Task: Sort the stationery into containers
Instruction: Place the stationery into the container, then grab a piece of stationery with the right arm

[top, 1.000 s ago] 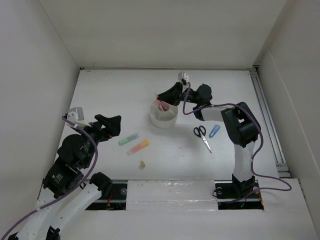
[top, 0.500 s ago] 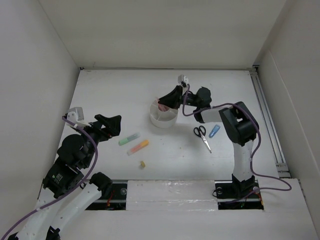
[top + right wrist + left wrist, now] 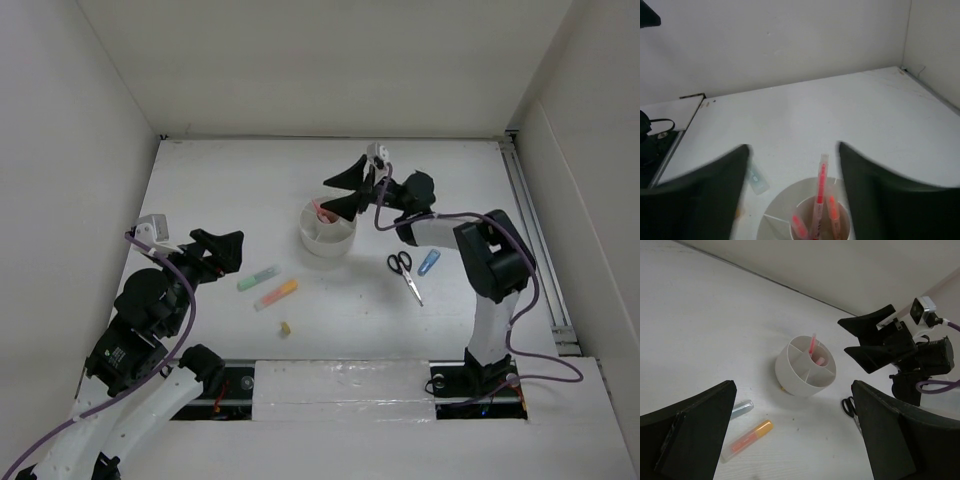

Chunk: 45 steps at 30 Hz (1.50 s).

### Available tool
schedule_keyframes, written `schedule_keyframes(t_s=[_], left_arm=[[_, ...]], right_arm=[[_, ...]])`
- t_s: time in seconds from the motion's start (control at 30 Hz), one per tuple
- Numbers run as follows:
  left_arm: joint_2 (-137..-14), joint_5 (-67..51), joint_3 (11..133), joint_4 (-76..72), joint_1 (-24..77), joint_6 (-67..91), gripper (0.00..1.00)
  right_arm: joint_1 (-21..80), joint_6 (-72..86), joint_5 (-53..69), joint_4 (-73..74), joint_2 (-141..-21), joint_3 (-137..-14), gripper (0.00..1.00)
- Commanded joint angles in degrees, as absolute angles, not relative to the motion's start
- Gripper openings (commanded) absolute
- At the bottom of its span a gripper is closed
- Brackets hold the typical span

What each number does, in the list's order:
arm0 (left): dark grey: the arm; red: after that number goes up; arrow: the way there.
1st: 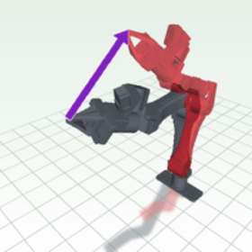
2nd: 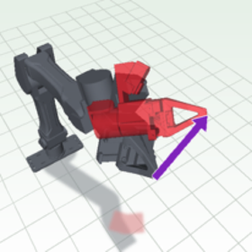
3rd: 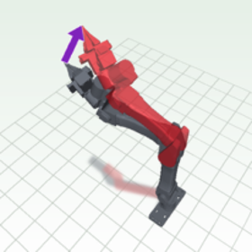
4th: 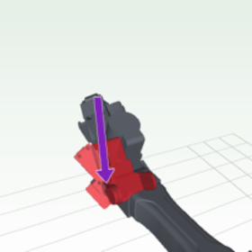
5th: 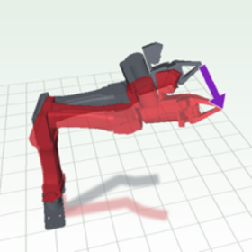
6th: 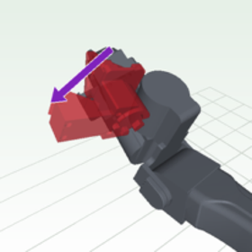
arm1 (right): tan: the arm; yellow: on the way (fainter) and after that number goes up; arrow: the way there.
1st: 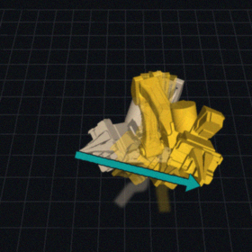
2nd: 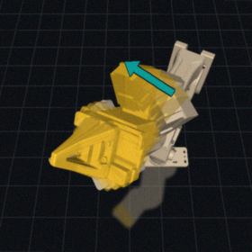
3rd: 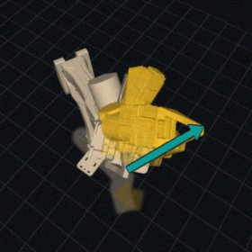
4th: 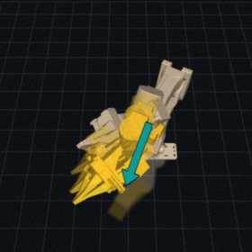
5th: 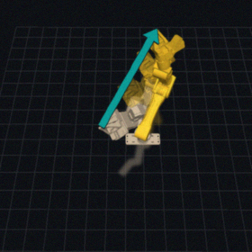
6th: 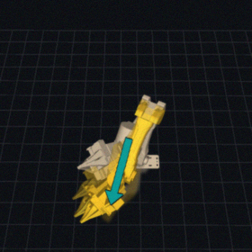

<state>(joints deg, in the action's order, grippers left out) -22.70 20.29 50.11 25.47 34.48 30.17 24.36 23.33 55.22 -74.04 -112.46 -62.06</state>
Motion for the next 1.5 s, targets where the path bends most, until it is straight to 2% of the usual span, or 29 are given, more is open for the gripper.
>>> schedule_keyframes(t_s=[0.0,0.03,0.17,0.27,0.3,0.33,0.4,0.43,0.57,0.63,0.73,0.9,1.2,1.47], left_arm=[[-23.20,19.60,49.66,22.68,34.37,29.18,0.99],[-23.20,19.60,49.66,22.68,34.37,29.18,0.99],[-23.20,21.44,49.66,23.20,34.37,29.79,0.99],[-25.65,24.07,50.18,24.69,34.37,31.02,0.99],[-26.36,24.78,50.19,25.65,34.37,31.03,0.99],[-27.06,25.92,50.88,26.19,34.37,31.72,0.99],[-28.12,25.93,50.89,26.19,34.37,31.73,0.99],[-28.91,26.54,50.89,26.71,34.37,32.34,0.99],[-30.06,28.56,51.42,27.33,34.37,33.48,0.99],[-31.54,29.43,51.42,28.91,34.37,34.97,0.99],[-32.86,29.97,52.03,29.53,34.37,35.60,0.99],[-34.89,27.96,52.03,28.92,34.37,34.55,0.99],[-36.65,22.77,51.50,27.60,34.37,33.22,0.99],[-37.71,21.01,51.50,27.07,34.37,32.17,0.99]], right_arm=[[23.12,23.38,54.84,-79.63,-108.46,-61.96,0.89],[23.12,23.38,54.84,-79.63,-107.15,-61.96,1.00],[23.12,22.42,49.50,-74.02,-100.58,-58.11,1.00],[23.28,15.95,36.17,-59.91,-90.41,-53.27,1.00],[24.25,13.04,30.90,-45.85,-87.22,-53.26,1.00],[28.09,11.09,13.27,-38.66,-84.23,-53.26,1.00],[32.85,9.15,-4.31,-27.65,-77.30,-53.78,1.00],[36.35,10.45,-16.84,-18.46,-75.43,-54.31,1.00],[41.82,20.27,-34.56,-2.17,-65.50,-53.71,1.00],[41.84,29.12,-36.47,2.61,-58.23,-50.64,1.00],[42.36,34.17,-36.47,8.69,-48.91,-45.45,1.00],[44.56,42.69,-43.58,24.46,-42.98,-44.12,1.00],[44.13,63.36,-44.12,35.16,-51.48,-40.35,1.00],[29.72,54.50,-33.14,22.08,-63.71,-37.88,1.00]])
